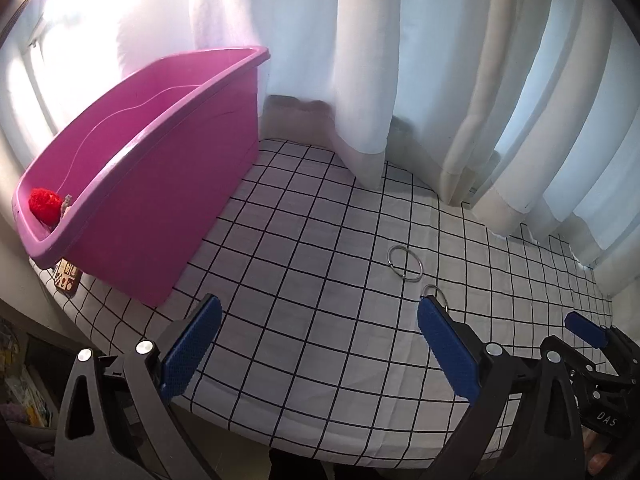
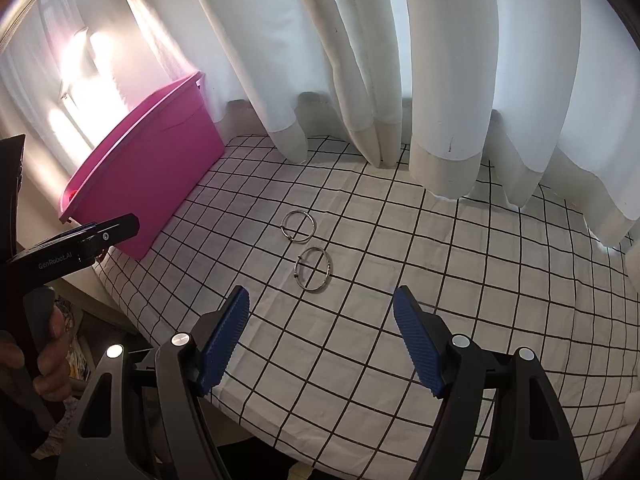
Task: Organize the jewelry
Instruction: 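Withdraw both tools from the tub toward the two silver rings, then lower the right tool over the large silver ring while the left tool approaches the small ring, then close the right tool on the large ring while the left tool grasps the small ring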
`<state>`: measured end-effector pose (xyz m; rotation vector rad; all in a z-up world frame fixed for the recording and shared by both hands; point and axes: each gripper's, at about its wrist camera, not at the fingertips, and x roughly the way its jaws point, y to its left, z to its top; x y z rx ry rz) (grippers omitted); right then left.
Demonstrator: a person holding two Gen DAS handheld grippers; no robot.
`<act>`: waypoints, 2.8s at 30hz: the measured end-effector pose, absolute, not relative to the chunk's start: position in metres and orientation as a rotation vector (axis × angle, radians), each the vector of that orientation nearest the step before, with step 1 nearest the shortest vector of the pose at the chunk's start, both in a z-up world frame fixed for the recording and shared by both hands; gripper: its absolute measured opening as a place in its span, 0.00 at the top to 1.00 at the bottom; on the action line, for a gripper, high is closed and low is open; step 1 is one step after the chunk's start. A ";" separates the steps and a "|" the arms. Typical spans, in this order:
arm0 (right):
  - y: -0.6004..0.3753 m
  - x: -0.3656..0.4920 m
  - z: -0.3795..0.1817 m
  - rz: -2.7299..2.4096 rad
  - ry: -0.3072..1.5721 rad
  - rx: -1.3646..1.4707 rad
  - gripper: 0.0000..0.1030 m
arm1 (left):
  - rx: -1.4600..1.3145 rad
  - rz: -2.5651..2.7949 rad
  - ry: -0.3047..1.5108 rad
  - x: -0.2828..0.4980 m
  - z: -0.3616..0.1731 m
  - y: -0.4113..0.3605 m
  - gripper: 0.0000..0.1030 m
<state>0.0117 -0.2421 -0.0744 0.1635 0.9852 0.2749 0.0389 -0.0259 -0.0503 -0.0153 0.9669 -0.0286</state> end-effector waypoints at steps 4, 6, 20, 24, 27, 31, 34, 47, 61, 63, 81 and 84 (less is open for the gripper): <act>-0.233 0.016 -0.089 0.192 0.979 0.208 0.31 | 0.056 -0.107 0.981 0.064 -0.073 -0.037 0.06; -0.226 0.020 -0.099 0.157 0.974 0.225 0.31 | 0.087 -0.151 0.987 0.079 -0.084 -0.041 0.06; -0.185 0.041 -0.174 -0.031 0.991 0.243 0.31 | 0.246 -0.365 1.004 0.141 -0.161 -0.068 0.06; -0.179 0.046 -0.185 -0.048 0.985 0.222 0.31 | 0.256 -0.370 0.993 0.145 -0.172 -0.070 0.06; -0.174 0.050 -0.189 -0.045 0.971 0.190 0.31 | 0.247 -0.381 0.985 0.146 -0.176 -0.071 0.06; -0.169 0.056 -0.192 -0.054 0.956 0.157 0.31 | 0.245 -0.392 0.971 0.146 -0.182 -0.075 0.06; -0.164 0.062 -0.193 -0.058 0.949 0.110 0.31 | 0.236 -0.395 0.966 0.147 -0.184 -0.075 0.06; -0.170 0.071 -0.195 -0.034 0.933 0.084 0.44 | 0.230 -0.402 0.977 0.153 -0.188 -0.081 0.06; -0.206 0.073 -0.192 -0.096 0.917 0.129 0.62 | 0.251 -0.455 0.974 0.145 -0.196 -0.106 0.06; -0.209 0.074 -0.192 -0.100 0.916 0.135 0.62 | 0.260 -0.454 0.982 0.146 -0.200 -0.110 0.06; -0.224 0.072 -0.192 -0.084 0.906 0.193 0.62 | 0.267 -0.499 0.894 0.119 -0.200 -0.127 0.50; -0.226 0.071 -0.191 -0.078 0.903 0.202 0.62 | 0.250 -0.491 0.897 0.118 -0.199 -0.125 0.51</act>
